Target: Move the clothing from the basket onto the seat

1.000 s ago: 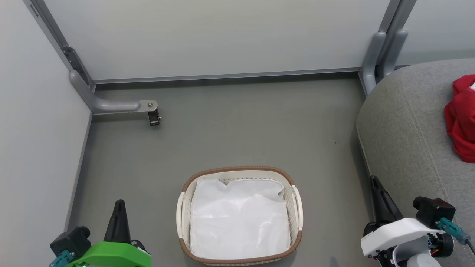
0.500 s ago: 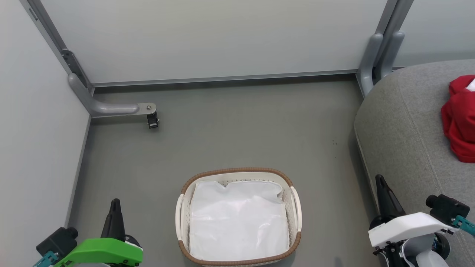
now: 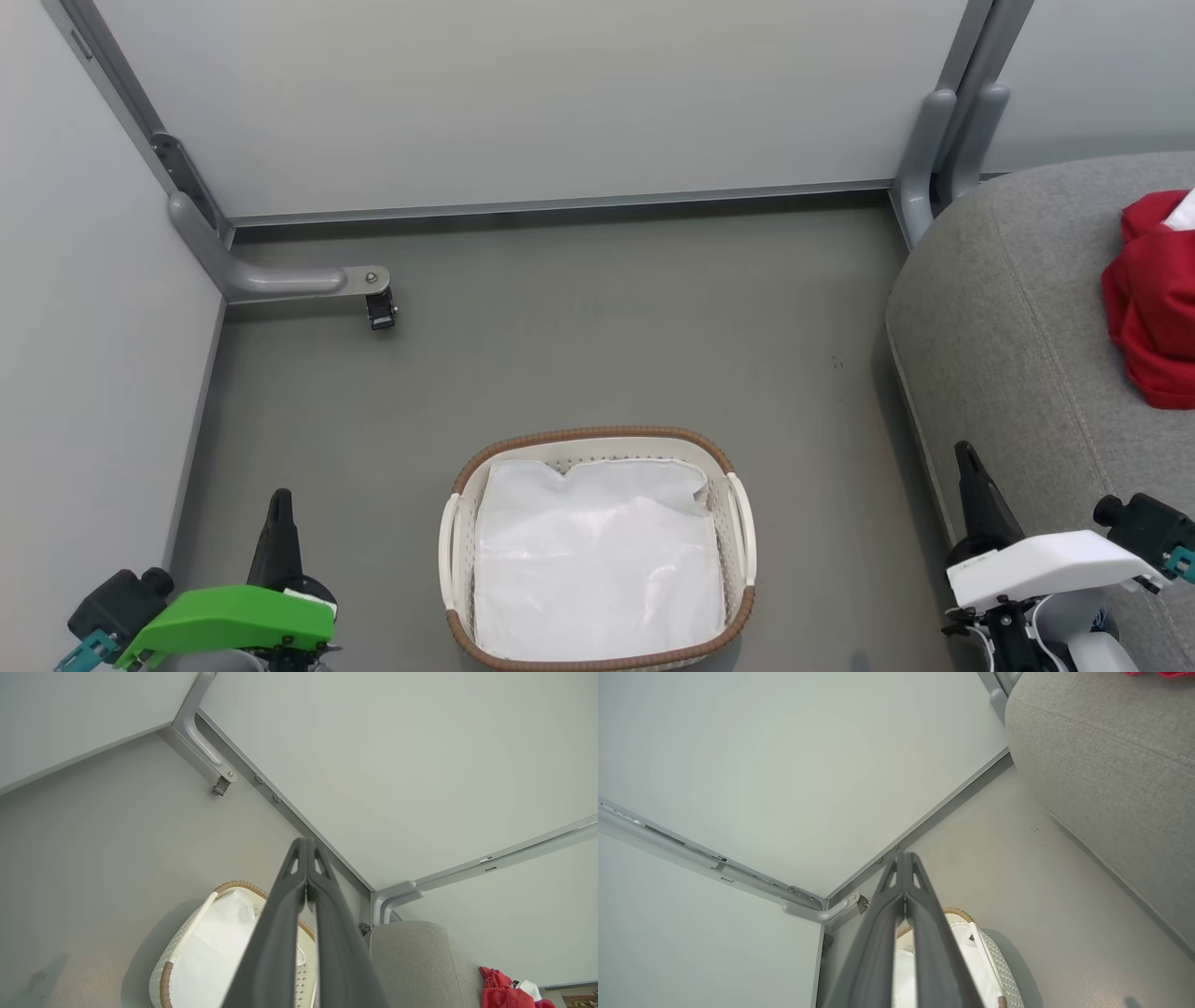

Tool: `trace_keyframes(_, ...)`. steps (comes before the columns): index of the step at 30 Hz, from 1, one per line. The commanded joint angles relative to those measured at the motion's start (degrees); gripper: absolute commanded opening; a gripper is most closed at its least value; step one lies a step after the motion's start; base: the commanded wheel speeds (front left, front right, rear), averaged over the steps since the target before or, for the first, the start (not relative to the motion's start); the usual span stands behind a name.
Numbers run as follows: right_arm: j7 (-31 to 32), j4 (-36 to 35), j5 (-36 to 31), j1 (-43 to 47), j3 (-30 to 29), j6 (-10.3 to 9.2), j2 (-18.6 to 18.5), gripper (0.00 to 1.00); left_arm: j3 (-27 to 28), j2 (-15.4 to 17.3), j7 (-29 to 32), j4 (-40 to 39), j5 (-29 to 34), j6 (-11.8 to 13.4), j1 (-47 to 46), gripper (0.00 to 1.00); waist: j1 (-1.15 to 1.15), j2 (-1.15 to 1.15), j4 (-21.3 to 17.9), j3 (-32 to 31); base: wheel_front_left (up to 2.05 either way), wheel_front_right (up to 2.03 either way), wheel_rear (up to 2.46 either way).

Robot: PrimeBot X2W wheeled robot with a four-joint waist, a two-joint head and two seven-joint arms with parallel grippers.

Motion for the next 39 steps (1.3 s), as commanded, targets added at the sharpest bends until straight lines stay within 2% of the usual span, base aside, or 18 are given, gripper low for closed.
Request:
trace_keyframes(1,0.50,-0.41,1.95,-1.45,-0.30,-0.03,-0.53,0.00,0.50,0.14,0.51,-0.83,-1.74,-0.29,-1.62,0.00,0.00,0.00,-0.04,-0.05,0.00,0.00,0.00)
trace_keyframes(39,6.48,0.01,25.02,-2.52,-2.62,-0.05,-0.69,0.00,4.02,-0.19,6.42,-1.54,-21.39,-1.76,-3.40,0.00,0.00,0.00,-1.01,-1.36,0.00,0.00,0.00)
